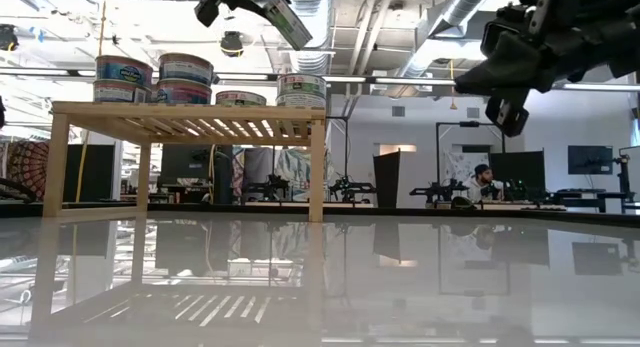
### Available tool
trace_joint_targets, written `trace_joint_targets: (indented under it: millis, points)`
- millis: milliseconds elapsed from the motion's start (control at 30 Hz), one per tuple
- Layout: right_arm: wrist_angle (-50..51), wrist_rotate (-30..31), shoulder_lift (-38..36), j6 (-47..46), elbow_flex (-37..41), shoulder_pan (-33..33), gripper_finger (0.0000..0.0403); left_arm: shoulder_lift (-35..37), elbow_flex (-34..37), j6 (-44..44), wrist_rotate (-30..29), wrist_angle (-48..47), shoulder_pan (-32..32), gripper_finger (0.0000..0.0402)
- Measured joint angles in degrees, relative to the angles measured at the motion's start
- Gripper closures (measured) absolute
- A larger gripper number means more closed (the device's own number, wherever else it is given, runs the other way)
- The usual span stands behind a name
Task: Stack canned seafood by type on shelf
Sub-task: Stack the green tuna can on top of the bottom left green tuna can on the shelf
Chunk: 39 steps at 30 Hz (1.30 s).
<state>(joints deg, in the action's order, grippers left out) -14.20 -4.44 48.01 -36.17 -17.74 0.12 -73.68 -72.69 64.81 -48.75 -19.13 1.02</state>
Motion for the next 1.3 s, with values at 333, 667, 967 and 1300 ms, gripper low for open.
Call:
trace_joint_targets:
  millis: [333,667,967,1300]
  points:
    - [-7.3,3.1,2.2,0.8,-5.3,-6.7,0.0369,4.0,0.0,-4.4,0.5,0.0,-0.4,0.0266]
    - [-6.7,-14.2,27.2,2.2,-34.6,-16.8,0.0232,7.7,0.0,-3.0,0.5,-1.4,-2.3,0.0265]
    - [-9.4,-36.5,48.4,-11.6,-57.1,-19.0,0.0130,10.5,0.0,-1.9,0.5,-0.9,-2.3,0.0263]
    - [-15.0,-34.7,53.6,-15.0,-63.5,-19.9,0.0127,10.9,0.0,-2.0,0.3,-0.4,-0.6,0.0263]
